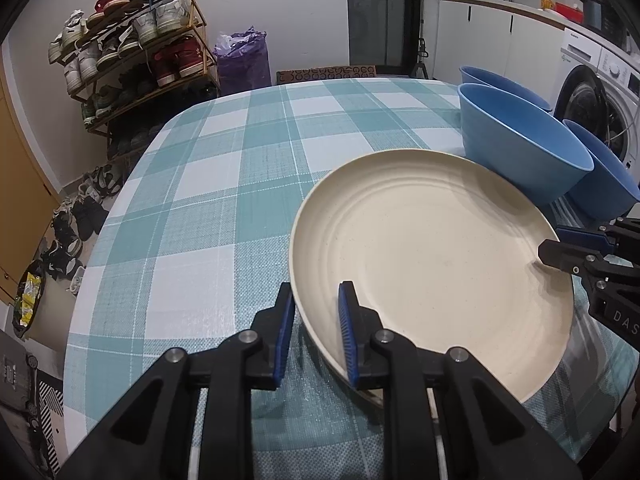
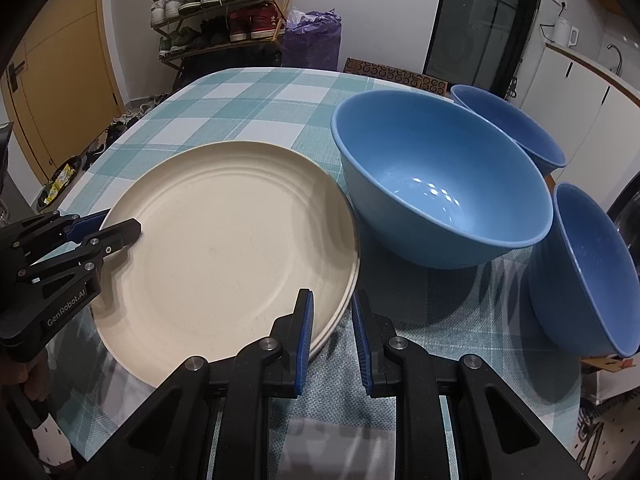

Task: Organize plates and bowls
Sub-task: 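Lower the held cream plate onto the stacked plates with both tools, then open both tools and pull them back from the plate stack, then move both tools toward the nearest blue bowl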

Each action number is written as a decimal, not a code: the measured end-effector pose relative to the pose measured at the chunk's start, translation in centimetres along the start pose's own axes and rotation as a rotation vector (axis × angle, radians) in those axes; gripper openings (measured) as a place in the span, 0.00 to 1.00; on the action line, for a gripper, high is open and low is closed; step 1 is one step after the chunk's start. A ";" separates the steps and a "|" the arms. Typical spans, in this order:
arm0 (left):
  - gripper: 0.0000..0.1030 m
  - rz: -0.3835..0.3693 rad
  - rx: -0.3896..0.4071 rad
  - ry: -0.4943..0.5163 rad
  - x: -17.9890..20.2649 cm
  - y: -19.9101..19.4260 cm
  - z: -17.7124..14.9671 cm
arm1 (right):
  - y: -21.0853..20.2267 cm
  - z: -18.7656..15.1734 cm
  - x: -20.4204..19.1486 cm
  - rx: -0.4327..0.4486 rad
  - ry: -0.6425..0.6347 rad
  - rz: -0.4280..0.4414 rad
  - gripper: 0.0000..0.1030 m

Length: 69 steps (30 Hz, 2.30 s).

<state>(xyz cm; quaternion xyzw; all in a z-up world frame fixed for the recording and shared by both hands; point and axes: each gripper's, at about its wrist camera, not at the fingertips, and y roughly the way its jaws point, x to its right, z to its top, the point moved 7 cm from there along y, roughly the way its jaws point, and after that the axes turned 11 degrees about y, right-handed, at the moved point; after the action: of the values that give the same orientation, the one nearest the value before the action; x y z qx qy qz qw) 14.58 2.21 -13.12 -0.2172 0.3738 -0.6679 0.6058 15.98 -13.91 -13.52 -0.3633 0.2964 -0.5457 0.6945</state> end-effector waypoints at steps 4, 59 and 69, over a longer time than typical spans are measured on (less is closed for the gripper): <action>0.20 -0.003 -0.001 -0.005 0.1 0.0 0.0 | 0.2 0.0 0.1 -0.009 0.012 0.013 0.19; 1.00 -0.066 0.181 -0.025 1.4 -7.6 4.3 | -10.4 3.1 1.0 0.242 -0.054 0.104 0.99; 1.00 -0.105 0.234 0.008 3.9 -9.1 8.1 | -14.3 4.9 6.5 0.286 0.008 0.071 0.99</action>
<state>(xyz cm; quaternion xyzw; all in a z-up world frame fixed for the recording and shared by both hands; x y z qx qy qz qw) 14.06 -3.62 -1.71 -0.1616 0.2838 -0.7385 0.5899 13.70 -21.31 0.98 -0.2478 0.2313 -0.5590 0.7567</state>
